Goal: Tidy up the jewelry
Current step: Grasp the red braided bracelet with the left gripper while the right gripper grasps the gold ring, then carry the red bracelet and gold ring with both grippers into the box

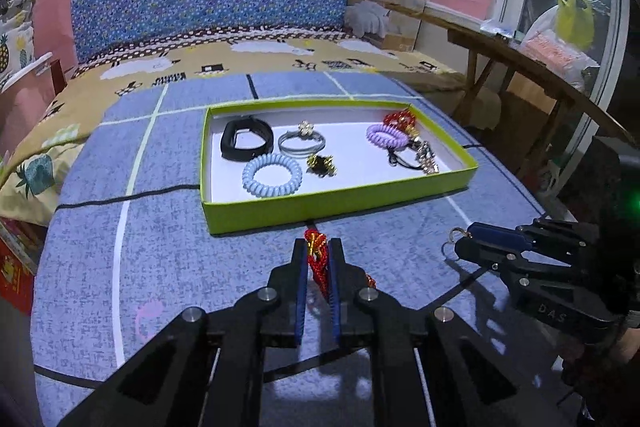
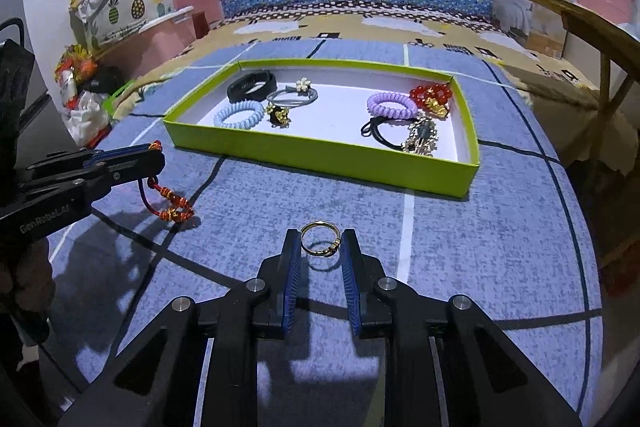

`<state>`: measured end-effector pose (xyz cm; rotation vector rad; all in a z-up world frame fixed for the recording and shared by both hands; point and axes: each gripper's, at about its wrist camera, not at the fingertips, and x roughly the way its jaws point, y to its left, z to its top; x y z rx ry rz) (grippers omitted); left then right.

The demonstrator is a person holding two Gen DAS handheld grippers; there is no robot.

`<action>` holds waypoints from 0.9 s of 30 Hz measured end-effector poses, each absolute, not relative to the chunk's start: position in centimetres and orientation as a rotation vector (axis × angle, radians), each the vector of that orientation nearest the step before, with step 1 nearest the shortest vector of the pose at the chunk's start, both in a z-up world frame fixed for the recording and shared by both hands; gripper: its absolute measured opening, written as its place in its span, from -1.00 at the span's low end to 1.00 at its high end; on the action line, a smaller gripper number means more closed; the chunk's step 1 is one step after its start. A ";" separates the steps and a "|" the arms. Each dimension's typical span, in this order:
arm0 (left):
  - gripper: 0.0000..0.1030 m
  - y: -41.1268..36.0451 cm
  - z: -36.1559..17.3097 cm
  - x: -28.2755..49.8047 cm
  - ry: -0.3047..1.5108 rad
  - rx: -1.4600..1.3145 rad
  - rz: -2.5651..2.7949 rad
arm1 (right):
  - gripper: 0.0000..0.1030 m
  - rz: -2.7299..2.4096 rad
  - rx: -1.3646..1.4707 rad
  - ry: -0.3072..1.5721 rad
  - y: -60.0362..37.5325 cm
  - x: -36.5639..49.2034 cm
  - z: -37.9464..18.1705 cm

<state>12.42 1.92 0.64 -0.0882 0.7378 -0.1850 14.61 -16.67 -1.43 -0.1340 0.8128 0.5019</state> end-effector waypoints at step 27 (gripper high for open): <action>-0.81 2.6 4.9 17.8 0.651 -0.061 -0.204 | -0.60 0.513 -0.116 0.708 -16.1 18.1 2.5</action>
